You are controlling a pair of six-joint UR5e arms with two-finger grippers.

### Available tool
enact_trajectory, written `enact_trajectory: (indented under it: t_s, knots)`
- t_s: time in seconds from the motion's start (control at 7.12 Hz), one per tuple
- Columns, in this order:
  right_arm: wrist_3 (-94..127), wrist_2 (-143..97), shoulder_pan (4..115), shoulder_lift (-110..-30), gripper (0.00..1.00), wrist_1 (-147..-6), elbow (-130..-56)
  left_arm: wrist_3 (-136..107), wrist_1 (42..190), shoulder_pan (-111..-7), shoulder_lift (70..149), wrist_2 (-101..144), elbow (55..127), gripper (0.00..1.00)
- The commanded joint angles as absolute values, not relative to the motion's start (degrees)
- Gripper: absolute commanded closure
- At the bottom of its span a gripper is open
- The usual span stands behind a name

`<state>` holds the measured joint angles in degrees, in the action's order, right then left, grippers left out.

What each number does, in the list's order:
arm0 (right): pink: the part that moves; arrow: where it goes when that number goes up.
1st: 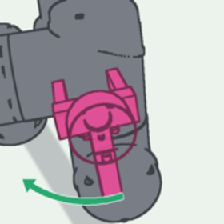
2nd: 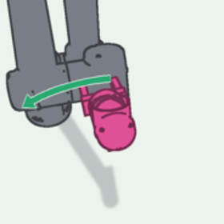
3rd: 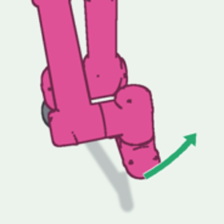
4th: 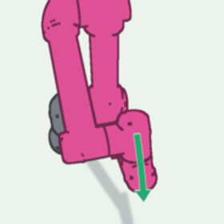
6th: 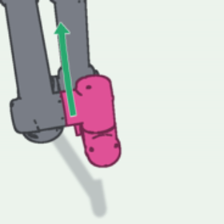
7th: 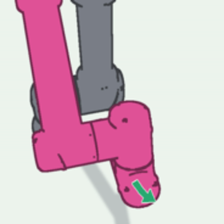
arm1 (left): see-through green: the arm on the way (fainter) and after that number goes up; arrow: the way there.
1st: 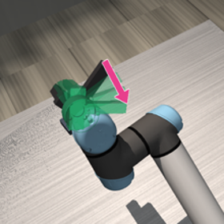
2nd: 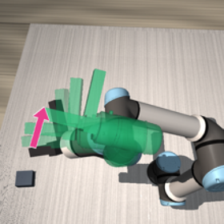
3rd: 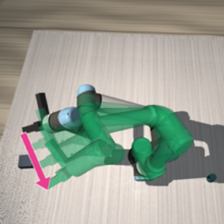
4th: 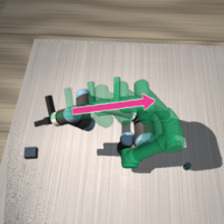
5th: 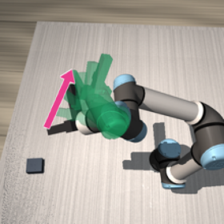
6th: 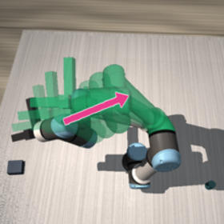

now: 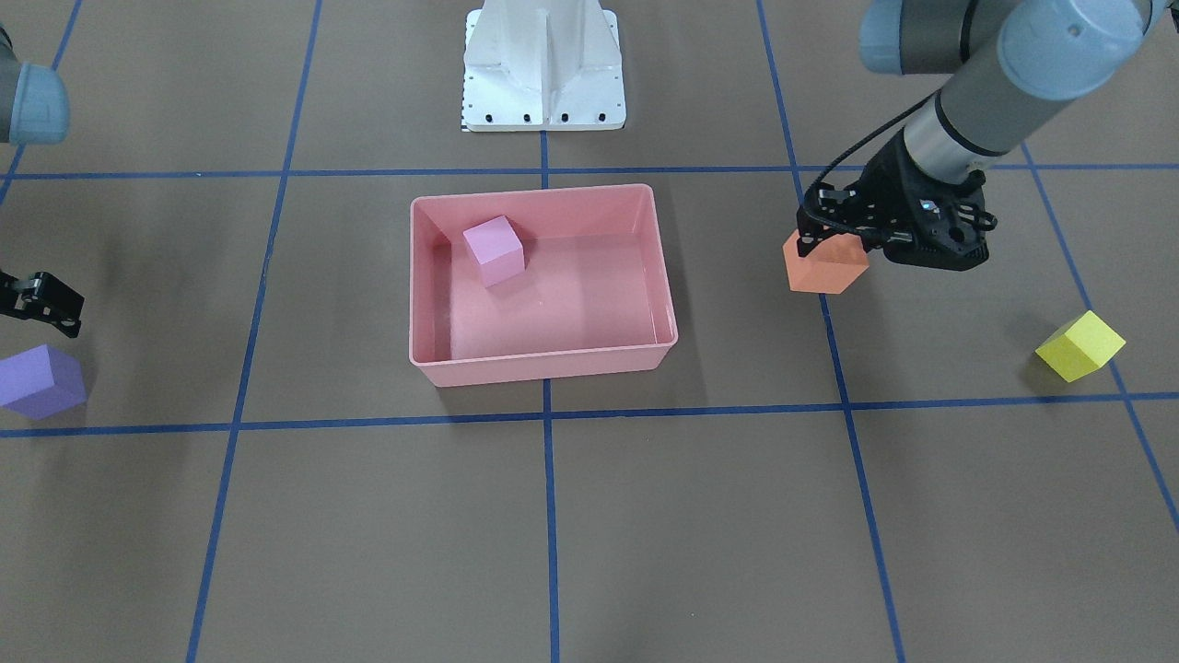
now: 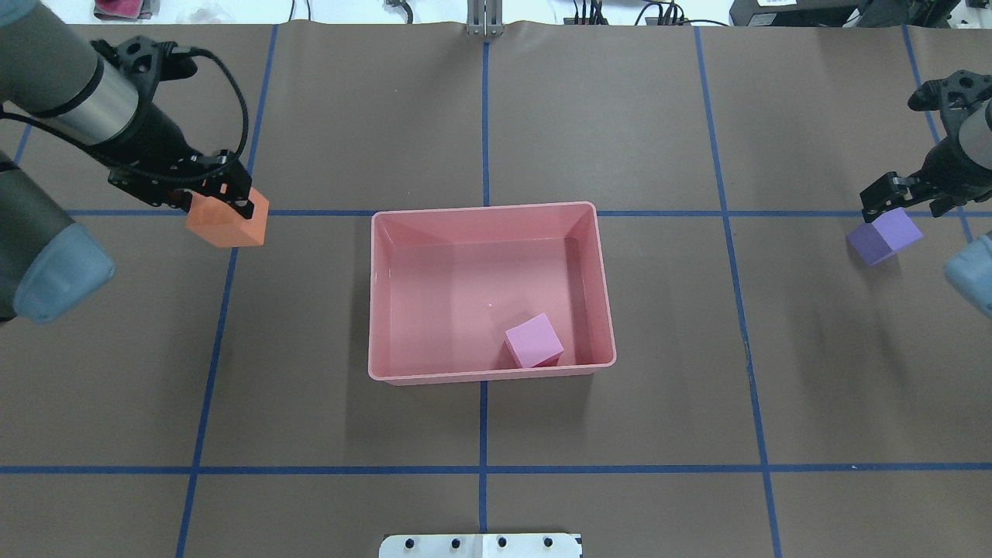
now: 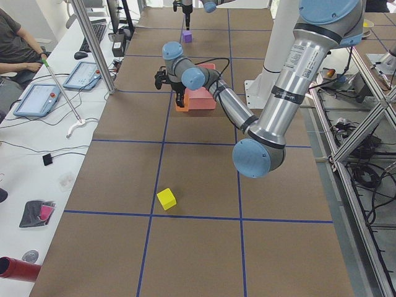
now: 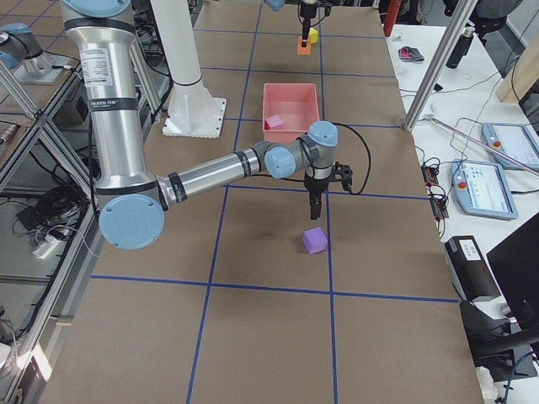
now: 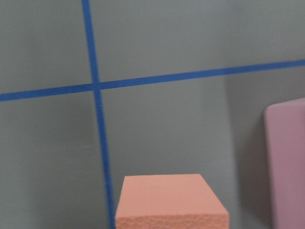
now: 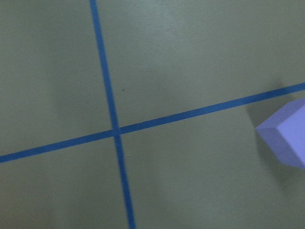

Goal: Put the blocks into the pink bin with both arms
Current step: 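Drop orange cube into bin with left gripper while right grasps purple cube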

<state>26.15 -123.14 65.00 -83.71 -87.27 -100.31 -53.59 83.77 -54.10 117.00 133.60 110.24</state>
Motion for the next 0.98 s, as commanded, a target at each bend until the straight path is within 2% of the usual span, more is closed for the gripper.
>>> enact_trajectory:
  t_s: [0.0, 0.42, 0.84]
  knots:
    - [15.69, -123.31, 66.01, -83.76, 0.0, -87.01, -96.26, -65.52, 80.86, -50.47, 130.37, 132.98, 104.72, 1.0]
    - [14.68, -127.17, 65.92, -83.06, 0.0, -73.25, -84.58, -68.9, 81.3, -42.47, 135.16, 124.81, 98.81, 1.0]
    - [14.68, -129.19, 65.22, -81.39, 0.0, -73.21, -82.62, -70.13, 81.3, -38.15, 137.37, 119.62, 96.15, 1.0]
